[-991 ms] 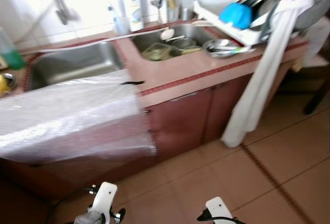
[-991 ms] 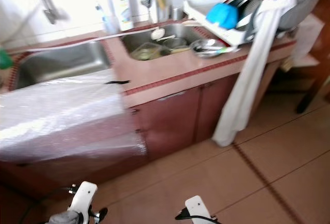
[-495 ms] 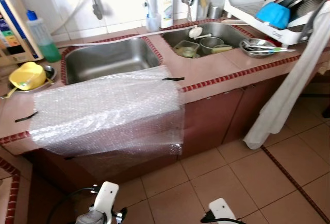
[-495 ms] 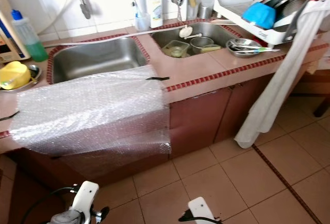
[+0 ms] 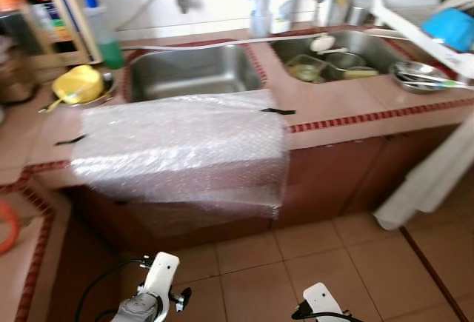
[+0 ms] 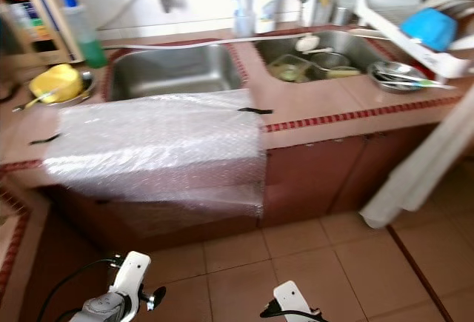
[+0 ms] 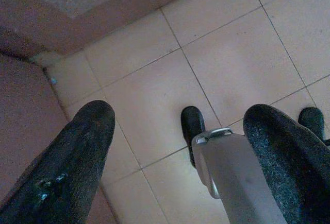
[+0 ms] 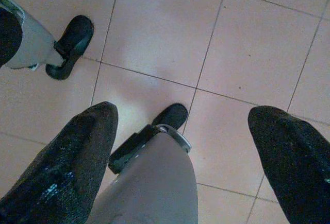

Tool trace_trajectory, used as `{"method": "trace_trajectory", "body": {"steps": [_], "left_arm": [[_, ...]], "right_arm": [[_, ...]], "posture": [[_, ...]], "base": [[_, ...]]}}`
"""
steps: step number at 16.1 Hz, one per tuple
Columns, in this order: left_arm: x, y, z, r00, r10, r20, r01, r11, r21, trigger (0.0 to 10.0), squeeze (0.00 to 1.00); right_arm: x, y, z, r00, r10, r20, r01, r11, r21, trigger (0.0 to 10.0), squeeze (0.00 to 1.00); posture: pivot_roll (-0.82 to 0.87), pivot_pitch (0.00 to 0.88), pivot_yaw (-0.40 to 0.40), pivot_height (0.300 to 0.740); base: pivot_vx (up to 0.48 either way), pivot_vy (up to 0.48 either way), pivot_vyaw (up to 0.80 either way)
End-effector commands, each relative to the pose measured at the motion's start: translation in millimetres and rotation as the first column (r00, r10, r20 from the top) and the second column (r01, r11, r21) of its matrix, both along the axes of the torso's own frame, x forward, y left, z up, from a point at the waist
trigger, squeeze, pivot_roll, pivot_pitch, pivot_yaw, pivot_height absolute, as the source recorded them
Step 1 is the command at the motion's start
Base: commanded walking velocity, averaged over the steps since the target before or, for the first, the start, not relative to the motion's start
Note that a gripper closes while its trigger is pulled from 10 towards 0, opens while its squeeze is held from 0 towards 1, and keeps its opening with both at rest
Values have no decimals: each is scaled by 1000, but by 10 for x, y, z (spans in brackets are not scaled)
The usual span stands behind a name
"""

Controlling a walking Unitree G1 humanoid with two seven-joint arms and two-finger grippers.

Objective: Kitchen organization

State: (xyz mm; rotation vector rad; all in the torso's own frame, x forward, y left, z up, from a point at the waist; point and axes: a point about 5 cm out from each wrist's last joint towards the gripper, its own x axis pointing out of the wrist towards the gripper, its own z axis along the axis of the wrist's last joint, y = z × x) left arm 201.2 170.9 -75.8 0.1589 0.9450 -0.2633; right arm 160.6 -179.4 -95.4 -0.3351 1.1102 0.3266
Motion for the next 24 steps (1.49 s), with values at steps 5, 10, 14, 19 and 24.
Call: {"method": "trace_trajectory", "body": {"steps": [5,10,14,19,24], "left_arm": [[16,34,10,1000,-8,-5,8,1000,13,10000,0],[22,39,14,1000,-7,-5,7,1000,15,10000,0],[56,26,32,1000,-12,7,12,1000,14,10000,0],[147,-13,94,998,-23,54,26,999,-41,10000,0],[510,-66,412,959,17,283,41,980,-197,10000,0]], "right_arm": [[4,21,0,1000,14,0,-14,1000,2,10000,0],[12,24,3,1000,3,2,-3,1000,8,10000,0],[21,19,7,1000,1,4,-1,1000,8,10000,0],[7,6,3,999,-35,11,35,999,19,10000,0],[194,33,105,955,-251,157,224,960,171,10000,0]], "posture": [[87,0,56,740],[88,0,58,740],[89,0,56,740],[86,0,53,740],[86,0,69,740]], "base": [[0,0,800],[0,0,800],[0,0,800],[0,0,445],[0,0,0]]}}
